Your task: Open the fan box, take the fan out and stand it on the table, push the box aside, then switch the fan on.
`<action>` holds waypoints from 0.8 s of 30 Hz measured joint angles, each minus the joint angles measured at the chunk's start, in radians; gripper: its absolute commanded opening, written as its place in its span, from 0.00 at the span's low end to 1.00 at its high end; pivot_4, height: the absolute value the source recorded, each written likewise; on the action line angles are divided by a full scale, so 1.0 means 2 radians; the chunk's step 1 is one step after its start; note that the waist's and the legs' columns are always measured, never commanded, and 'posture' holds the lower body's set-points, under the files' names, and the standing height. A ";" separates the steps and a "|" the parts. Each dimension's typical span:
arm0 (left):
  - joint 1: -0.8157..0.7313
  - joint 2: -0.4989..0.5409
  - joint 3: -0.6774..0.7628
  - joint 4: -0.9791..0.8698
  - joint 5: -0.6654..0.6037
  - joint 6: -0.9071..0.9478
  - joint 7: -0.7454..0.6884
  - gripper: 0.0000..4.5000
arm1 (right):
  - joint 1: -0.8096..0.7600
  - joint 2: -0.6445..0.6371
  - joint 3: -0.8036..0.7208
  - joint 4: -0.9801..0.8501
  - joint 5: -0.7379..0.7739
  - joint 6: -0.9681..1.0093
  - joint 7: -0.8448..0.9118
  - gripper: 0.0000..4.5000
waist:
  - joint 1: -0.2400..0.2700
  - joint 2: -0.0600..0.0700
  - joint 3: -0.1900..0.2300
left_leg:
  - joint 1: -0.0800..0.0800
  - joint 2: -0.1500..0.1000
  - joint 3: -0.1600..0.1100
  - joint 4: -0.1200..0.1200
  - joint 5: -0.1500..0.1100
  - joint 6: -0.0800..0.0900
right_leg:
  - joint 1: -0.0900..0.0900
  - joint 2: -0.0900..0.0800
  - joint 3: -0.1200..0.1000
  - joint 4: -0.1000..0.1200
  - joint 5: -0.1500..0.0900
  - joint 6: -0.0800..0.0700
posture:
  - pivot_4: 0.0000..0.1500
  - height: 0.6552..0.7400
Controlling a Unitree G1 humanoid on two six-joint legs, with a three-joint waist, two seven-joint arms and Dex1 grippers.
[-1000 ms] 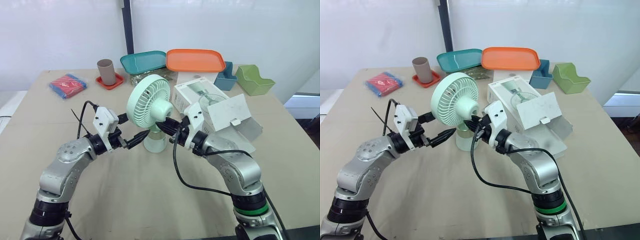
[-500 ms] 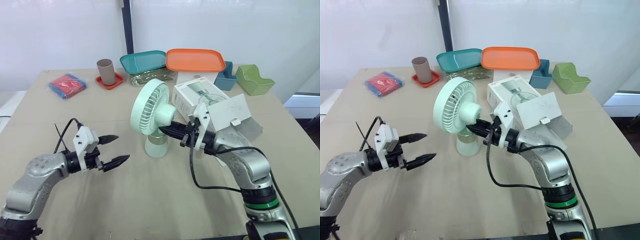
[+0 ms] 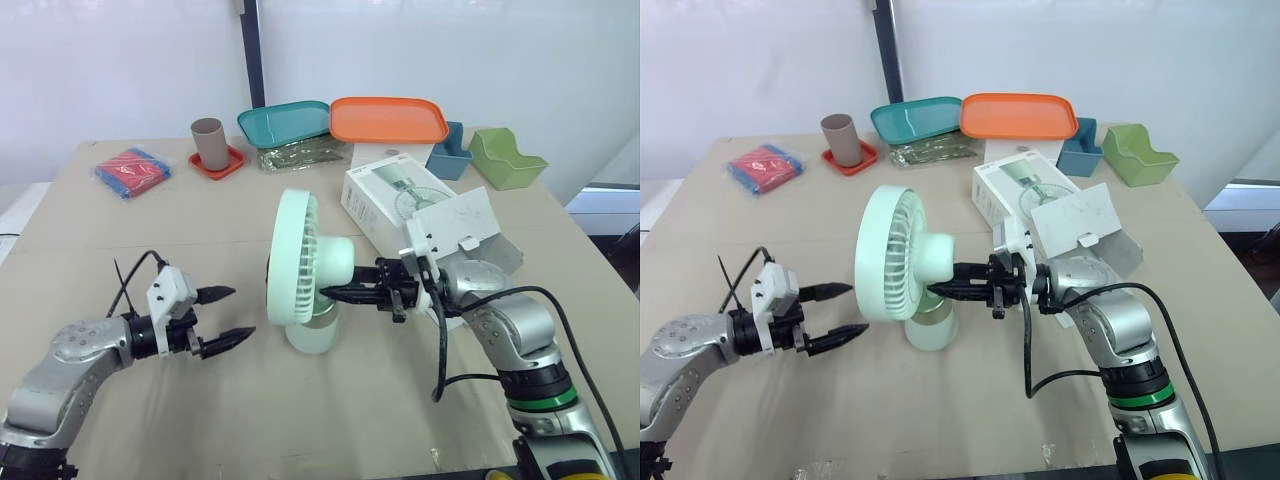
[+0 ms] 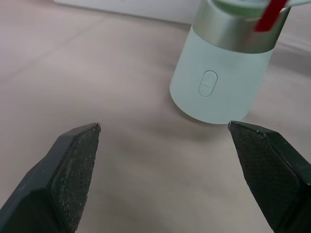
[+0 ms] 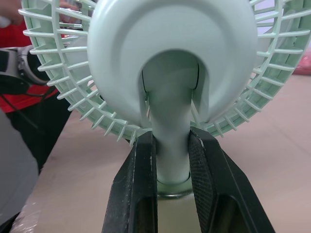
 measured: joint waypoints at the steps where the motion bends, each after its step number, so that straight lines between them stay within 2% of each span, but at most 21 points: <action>1: 0.000 -0.001 -0.002 0.000 0.001 -0.001 0.000 1.00 | 0.002 -0.001 0.002 0.000 -0.002 -0.005 0.002 0.08 | 0.000 0.000 0.000 | 0.000 0.000 0.000 0.000 0.000 0.000 | 0.000 0.000 0.000 0.000 0.000 0.000 | 1.00 1.00; 4: -0.002 -0.008 -0.013 0.000 0.006 -0.002 0.001 0.87 | 0.006 -0.003 0.007 0.002 -0.015 -0.026 0.012 0.08 | 0.000 0.000 0.000 | 0.000 0.000 0.000 0.000 0.000 0.000 | 0.000 0.000 0.000 0.000 0.000 0.000 | 1.00 1.00; 12: -0.027 -0.039 -0.056 0.000 0.024 -0.009 0.011 0.22 | 0.020 -0.001 0.015 0.015 -0.033 -0.071 0.022 0.08 | 0.000 0.000 0.000 | 0.001 0.000 0.000 0.000 0.000 0.000 | 0.000 0.000 0.000 0.000 0.000 0.000 | 1.00 1.00; 15: -0.031 -0.043 -0.062 0.005 0.036 -0.015 0.013 0.01 | 0.022 -0.002 0.016 0.016 -0.035 -0.080 0.025 0.08 | 0.000 0.000 0.000 | 0.001 0.000 0.000 0.000 0.000 0.000 | 0.000 0.000 0.000 0.000 0.000 0.000 | 1.00 1.00; 24: -0.044 -0.062 -0.085 0.018 0.052 -0.023 0.013 0.01 | 0.024 -0.002 0.019 0.018 -0.036 -0.095 0.030 0.08 | 0.000 0.000 0.000 | 0.001 0.000 0.000 0.000 0.000 0.000 | 0.001 0.000 0.000 0.000 0.000 0.000 | 1.00 1.00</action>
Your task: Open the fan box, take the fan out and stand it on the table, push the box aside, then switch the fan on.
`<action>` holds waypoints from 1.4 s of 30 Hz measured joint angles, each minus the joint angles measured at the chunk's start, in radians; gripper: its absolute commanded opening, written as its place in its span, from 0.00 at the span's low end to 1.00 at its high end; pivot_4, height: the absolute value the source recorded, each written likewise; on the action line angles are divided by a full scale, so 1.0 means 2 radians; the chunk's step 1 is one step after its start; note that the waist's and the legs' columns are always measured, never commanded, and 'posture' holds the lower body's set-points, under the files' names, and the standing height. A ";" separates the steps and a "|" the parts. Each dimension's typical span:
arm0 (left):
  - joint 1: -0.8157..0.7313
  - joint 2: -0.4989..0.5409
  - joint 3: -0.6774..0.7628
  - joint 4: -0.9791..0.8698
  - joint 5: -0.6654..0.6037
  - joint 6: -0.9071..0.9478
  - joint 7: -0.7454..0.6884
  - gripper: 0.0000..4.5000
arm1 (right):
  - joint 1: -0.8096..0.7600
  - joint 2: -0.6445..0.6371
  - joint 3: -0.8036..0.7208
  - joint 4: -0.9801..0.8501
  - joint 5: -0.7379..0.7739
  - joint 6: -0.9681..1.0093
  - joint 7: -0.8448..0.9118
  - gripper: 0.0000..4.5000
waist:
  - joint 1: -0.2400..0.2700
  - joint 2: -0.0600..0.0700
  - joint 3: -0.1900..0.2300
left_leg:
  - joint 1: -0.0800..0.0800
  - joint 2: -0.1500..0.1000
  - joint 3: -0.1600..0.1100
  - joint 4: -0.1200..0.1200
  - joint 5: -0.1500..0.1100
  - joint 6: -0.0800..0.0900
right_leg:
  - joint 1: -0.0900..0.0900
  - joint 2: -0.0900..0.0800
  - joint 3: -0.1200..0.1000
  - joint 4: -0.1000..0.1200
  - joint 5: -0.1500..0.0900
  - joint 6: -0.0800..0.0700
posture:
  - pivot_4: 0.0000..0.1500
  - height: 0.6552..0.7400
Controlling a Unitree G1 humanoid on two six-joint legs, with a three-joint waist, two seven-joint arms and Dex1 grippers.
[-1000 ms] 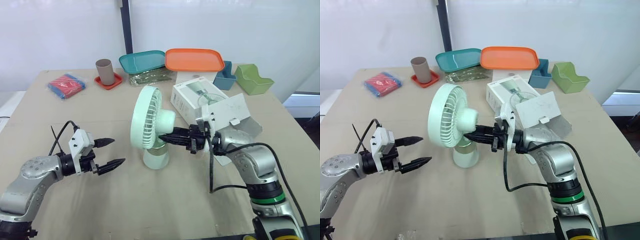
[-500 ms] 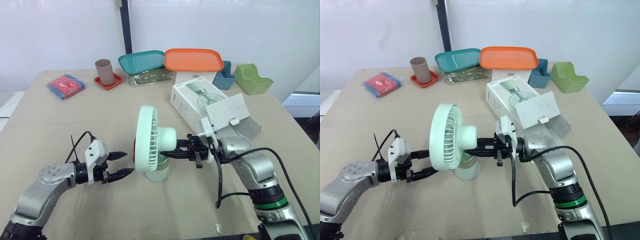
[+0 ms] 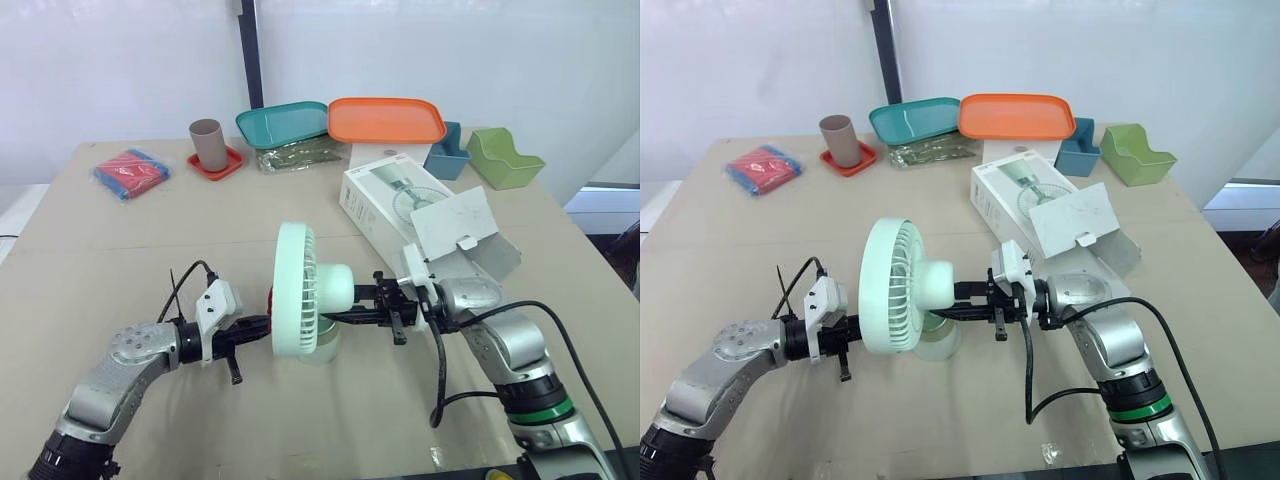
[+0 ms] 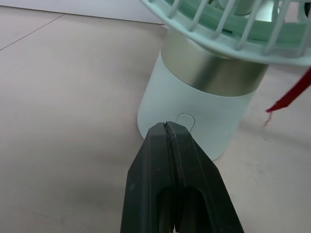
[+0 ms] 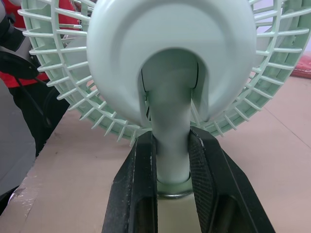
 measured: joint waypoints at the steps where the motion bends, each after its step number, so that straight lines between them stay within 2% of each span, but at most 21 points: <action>1: -0.001 -0.001 -0.002 0.001 0.001 0.000 0.000 0.01 | 0.000 0.000 0.000 0.000 0.000 -0.001 0.000 0.08 | 0.000 0.000 0.000 | 0.000 0.000 0.000 0.000 0.000 0.000 | 0.000 0.000 0.000 0.000 0.000 0.000 | 1.00 1.00; 42: -0.021 -0.027 -0.024 0.028 0.008 0.011 -0.019 0.01 | 0.012 -0.008 -0.004 -0.004 0.002 -0.007 -0.010 0.08 | 0.002 0.000 -0.001 | 0.000 0.000 0.000 0.000 0.000 0.000 | 0.001 0.000 0.000 0.000 0.000 0.000 | 1.00 1.00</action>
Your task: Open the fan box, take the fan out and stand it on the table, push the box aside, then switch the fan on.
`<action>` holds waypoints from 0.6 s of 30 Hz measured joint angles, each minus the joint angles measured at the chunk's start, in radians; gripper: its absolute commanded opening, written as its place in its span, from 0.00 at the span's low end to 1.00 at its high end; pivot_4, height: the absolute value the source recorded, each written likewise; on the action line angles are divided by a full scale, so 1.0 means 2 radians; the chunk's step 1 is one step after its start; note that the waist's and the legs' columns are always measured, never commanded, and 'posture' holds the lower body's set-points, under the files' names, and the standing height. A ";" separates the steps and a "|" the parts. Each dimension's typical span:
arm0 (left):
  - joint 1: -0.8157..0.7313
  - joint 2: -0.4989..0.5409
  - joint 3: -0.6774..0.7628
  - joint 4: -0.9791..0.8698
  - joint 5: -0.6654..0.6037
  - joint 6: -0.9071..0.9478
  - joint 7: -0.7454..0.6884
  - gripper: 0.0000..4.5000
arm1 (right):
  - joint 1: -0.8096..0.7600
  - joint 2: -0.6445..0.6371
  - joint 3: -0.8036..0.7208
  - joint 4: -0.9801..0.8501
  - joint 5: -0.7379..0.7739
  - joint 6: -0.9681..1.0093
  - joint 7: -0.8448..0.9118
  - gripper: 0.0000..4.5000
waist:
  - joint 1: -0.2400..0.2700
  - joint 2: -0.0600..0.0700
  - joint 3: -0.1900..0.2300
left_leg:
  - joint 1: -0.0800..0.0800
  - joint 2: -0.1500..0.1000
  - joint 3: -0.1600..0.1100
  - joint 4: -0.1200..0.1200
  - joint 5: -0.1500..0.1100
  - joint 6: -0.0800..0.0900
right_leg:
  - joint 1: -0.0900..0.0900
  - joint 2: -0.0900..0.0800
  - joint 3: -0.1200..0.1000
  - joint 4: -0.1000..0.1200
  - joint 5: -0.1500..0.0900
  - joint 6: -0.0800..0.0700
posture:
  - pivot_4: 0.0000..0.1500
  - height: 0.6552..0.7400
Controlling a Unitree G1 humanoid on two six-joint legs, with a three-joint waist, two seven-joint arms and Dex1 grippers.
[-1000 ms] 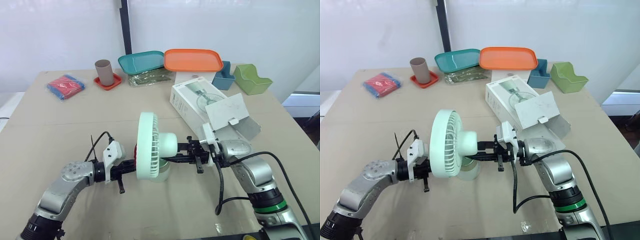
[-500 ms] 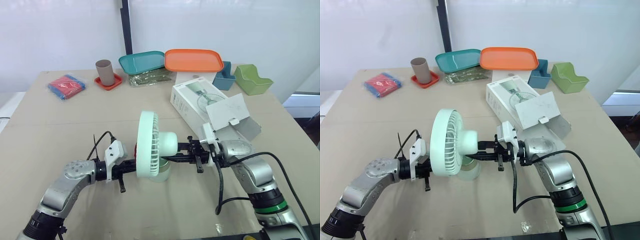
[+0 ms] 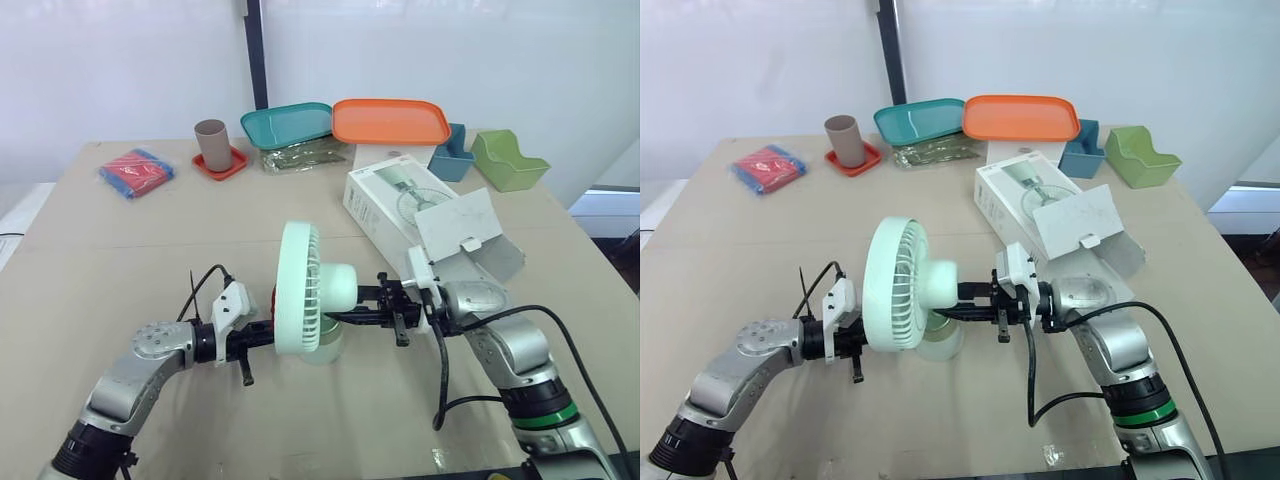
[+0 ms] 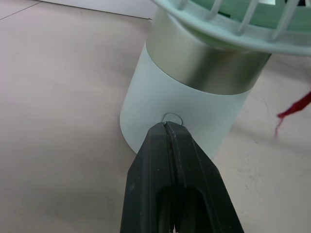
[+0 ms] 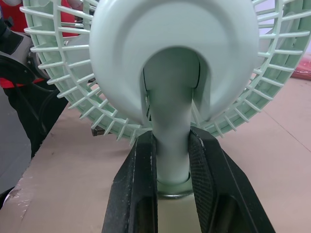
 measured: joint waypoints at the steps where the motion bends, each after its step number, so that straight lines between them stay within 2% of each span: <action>1: 0.000 -0.001 -0.001 0.000 0.001 0.000 0.000 0.01 | 0.000 0.000 0.000 0.000 0.000 0.000 0.000 0.08 | 0.000 0.000 0.000 | 0.000 0.000 0.000 0.000 0.000 0.000 | 0.000 0.000 0.000 0.000 0.000 0.000 | 1.00 1.00; 18: -0.003 -0.005 -0.003 0.000 0.001 0.002 -0.004 0.01 | 0.003 -0.002 -0.002 -0.006 0.003 0.007 -0.001 0.08 | 0.004 0.000 0.000 | 0.000 0.000 0.000 0.000 0.000 0.000 | 0.000 0.000 0.000 0.000 0.000 0.000 | 1.00 1.00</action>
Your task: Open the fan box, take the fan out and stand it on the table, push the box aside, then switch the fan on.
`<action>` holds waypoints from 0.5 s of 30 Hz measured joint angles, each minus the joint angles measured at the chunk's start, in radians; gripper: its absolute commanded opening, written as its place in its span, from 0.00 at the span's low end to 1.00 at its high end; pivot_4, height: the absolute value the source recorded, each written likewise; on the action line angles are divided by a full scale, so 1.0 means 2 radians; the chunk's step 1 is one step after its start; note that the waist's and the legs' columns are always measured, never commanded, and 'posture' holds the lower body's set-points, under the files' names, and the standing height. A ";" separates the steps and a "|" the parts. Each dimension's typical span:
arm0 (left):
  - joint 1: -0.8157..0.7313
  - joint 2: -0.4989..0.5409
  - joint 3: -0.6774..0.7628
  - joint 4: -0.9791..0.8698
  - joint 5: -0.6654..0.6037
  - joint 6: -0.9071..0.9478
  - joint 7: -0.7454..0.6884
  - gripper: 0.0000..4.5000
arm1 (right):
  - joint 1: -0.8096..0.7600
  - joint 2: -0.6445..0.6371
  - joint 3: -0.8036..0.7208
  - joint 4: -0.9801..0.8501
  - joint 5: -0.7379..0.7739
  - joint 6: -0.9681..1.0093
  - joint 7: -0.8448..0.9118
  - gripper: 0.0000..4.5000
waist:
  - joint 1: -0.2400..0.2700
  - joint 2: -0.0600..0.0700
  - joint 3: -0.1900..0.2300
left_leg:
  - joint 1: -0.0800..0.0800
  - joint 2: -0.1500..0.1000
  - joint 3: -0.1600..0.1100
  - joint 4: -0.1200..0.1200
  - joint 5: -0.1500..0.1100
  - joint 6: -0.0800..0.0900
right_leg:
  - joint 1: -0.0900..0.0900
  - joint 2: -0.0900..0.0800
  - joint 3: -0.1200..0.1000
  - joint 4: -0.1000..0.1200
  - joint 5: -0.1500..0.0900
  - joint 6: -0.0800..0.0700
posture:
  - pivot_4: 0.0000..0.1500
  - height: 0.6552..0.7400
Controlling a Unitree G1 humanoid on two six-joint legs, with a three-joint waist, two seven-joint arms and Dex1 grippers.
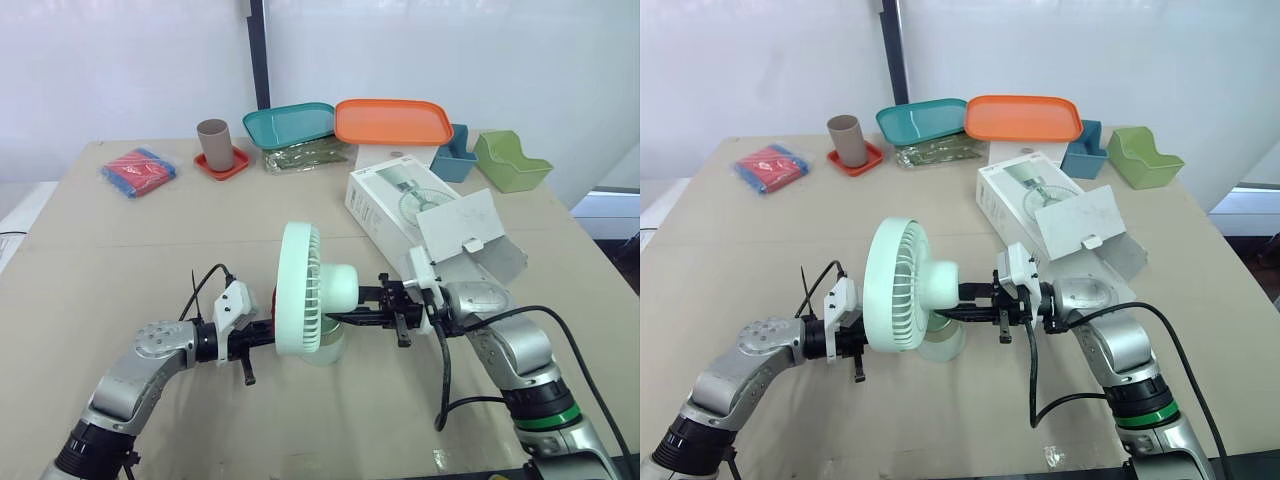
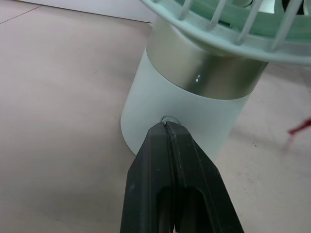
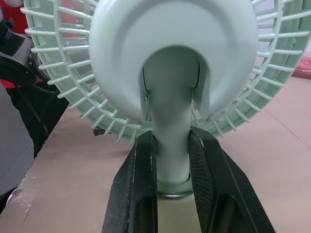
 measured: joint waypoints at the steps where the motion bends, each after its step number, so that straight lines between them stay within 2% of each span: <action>1: 0.000 0.000 0.000 0.000 0.000 0.000 0.000 0.01 | 0.000 0.000 0.000 0.000 0.000 0.001 0.000 0.08 | 0.000 0.000 0.000 | 0.000 0.000 0.000 0.000 0.000 0.000 | 0.000 0.000 0.000 0.000 0.000 0.000 | 1.00 1.00; 15: -0.001 0.000 0.001 0.000 0.000 0.002 -0.001 0.01 | 0.002 0.000 -0.001 -0.001 0.000 0.001 0.000 0.08 | 0.000 0.000 0.000 | 0.000 0.000 0.000 0.000 0.000 0.000 | 0.000 0.000 0.000 0.000 0.000 0.000 | 1.00 1.00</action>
